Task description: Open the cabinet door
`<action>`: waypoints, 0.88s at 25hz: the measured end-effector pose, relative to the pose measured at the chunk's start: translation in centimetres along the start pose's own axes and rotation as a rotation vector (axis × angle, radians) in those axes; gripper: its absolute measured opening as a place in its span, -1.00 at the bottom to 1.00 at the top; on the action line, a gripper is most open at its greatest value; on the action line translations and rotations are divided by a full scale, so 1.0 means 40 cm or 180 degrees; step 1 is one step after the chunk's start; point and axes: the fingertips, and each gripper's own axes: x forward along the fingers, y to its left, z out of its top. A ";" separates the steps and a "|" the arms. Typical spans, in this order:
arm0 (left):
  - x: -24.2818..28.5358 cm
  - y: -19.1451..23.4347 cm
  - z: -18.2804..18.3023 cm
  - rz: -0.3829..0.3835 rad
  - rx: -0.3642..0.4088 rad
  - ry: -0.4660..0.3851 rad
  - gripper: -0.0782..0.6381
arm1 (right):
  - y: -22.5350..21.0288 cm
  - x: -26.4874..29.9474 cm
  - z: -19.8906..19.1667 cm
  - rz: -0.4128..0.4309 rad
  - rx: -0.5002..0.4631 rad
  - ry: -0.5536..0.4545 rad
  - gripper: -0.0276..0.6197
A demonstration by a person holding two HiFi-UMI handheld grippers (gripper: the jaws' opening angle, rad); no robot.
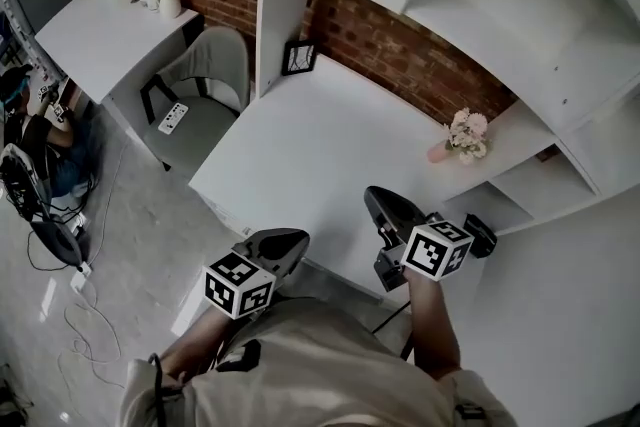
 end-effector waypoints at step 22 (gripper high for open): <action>-0.078 0.216 0.103 0.0124 -0.0031 -0.0139 -0.72 | -0.015 0.230 0.662 -0.0873 -0.1508 -0.0992 -0.30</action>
